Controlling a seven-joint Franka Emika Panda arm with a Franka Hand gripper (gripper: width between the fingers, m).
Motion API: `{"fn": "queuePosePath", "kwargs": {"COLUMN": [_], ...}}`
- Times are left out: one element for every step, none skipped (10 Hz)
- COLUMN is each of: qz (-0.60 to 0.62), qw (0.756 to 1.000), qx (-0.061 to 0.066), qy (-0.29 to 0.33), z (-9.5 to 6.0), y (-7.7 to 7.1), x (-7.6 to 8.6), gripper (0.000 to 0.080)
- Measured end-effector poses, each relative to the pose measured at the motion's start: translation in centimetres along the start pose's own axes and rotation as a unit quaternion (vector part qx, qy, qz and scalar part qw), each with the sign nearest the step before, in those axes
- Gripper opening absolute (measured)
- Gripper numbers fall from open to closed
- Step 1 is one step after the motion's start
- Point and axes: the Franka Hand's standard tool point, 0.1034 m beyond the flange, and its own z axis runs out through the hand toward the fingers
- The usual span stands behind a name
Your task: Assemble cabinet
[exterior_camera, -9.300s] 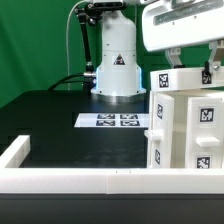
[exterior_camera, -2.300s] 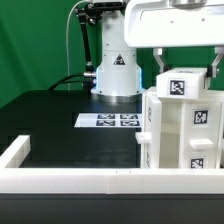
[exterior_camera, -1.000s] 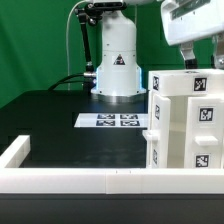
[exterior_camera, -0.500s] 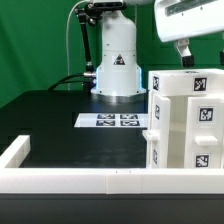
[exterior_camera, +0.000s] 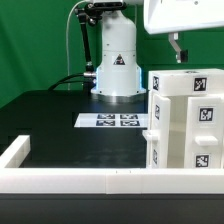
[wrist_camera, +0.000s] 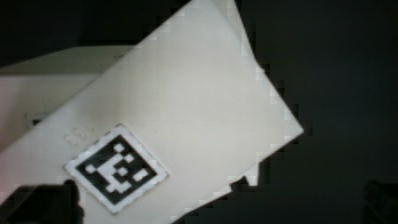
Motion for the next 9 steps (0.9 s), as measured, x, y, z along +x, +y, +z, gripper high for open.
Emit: {"fn": "queuePosePath", "kwargs": {"qz": [-0.089,-0.165,-0.232,-0.293,-0.301,-0.302,-0.352,-0.397,-0.464], "qw": [0.996,0.986,0.972,0.956,0.953,0.953,0.936,0.918,0.886], "qx": [-0.013,-0.014,-0.018,-0.023,-0.022,-0.02,-0.023,-0.025,-0.028], "qy": [0.002,0.001,-0.005,-0.02,-0.017,0.009,0.004,0.004,0.004], "z": [0.09,0.08,0.12,0.21,0.13,-0.28,-0.1,0.03,0.25], "y": [-0.11,0.01,0.09,0.02,-0.06,0.0,0.31,0.37,0.38], "x": [-0.15,-0.1,-0.17,-0.3,-0.1,-0.05,-0.16,-0.14,-0.29], "gripper": [0.0797,0.0797,0.0797,0.0797,0.0797,0.0797,0.0797,0.0797,0.0797]}}
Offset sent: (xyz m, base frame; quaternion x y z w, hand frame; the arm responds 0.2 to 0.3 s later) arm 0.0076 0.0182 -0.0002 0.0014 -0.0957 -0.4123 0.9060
